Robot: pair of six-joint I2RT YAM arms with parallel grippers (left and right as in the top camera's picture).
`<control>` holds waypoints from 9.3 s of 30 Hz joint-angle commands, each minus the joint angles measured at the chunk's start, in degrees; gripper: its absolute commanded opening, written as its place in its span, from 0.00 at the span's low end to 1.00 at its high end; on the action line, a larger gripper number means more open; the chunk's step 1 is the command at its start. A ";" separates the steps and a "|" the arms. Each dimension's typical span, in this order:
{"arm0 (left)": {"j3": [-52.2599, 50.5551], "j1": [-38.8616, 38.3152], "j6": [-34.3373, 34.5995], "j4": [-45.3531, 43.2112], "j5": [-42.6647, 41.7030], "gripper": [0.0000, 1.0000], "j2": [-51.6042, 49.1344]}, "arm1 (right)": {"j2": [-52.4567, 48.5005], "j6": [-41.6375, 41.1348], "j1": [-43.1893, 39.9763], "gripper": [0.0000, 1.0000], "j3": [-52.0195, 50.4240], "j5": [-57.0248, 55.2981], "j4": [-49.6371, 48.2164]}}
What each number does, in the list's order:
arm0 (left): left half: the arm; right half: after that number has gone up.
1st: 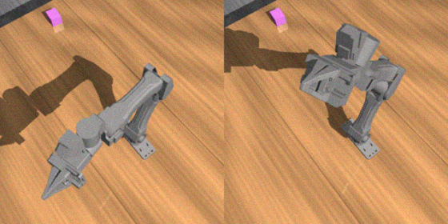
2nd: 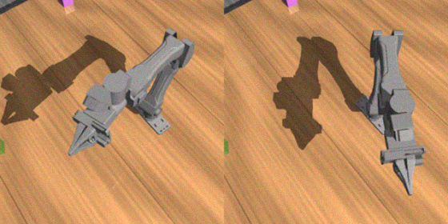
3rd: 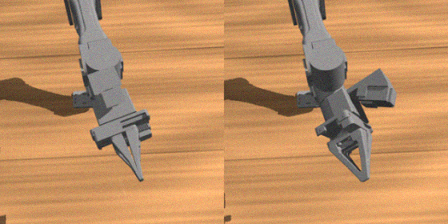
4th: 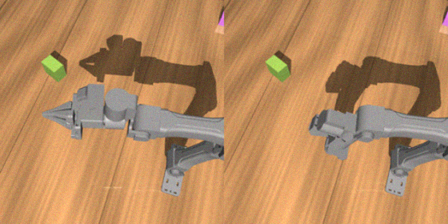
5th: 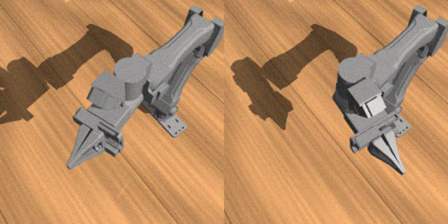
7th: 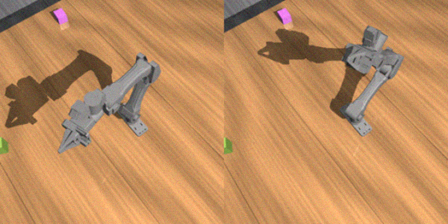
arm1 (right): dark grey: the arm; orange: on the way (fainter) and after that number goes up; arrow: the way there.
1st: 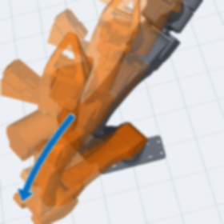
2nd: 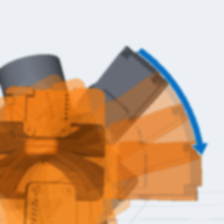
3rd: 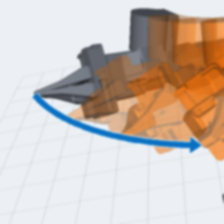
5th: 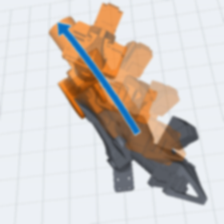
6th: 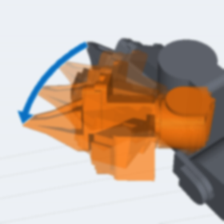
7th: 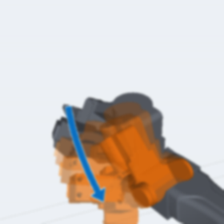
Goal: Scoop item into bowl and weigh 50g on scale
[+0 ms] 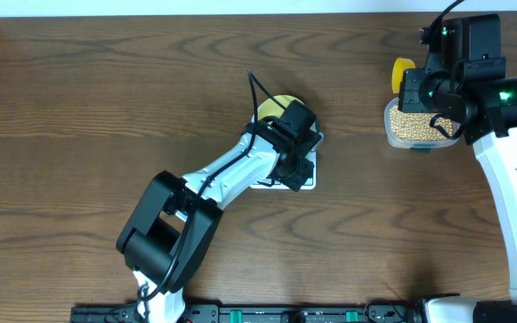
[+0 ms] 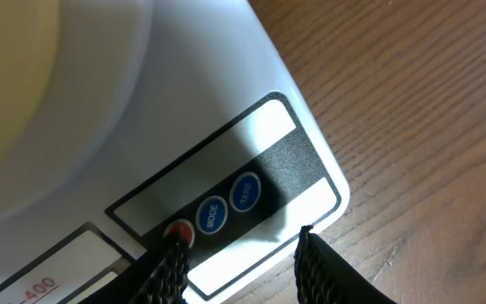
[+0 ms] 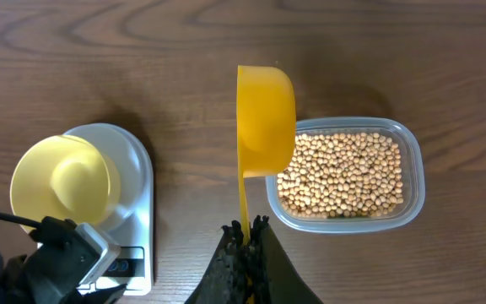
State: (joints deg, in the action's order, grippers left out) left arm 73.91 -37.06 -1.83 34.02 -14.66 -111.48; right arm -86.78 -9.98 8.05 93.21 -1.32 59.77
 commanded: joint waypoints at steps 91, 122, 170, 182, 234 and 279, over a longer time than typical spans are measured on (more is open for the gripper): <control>-0.07 25.16 21.00 10.64 26.08 0.69 33.18 | -0.20 1.66 -5.68 0.01 0.74 -6.08 4.39; -0.07 31.41 19.30 8.57 25.81 0.71 33.16 | -13.46 -5.22 -6.56 0.01 -1.44 -13.42 8.61; -0.07 31.19 19.28 9.31 21.81 0.72 34.05 | -14.67 -5.62 -6.82 0.01 -7.82 -6.84 2.86; -0.07 31.19 19.28 10.12 21.53 0.72 34.07 | -18.51 -5.18 -9.05 0.01 -7.82 -0.42 2.99; -0.07 31.21 19.26 10.75 21.55 0.72 34.07 | -21.14 0.44 -18.45 0.01 -3.39 24.30 8.24; -0.07 31.21 14.29 9.64 24.81 0.73 34.07 | -27.34 13.40 -29.51 0.01 -6.32 40.04 11.63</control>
State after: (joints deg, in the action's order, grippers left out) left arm 73.97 -5.82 13.85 44.10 9.28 -78.52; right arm -112.90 1.28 -20.80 87.59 37.39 71.59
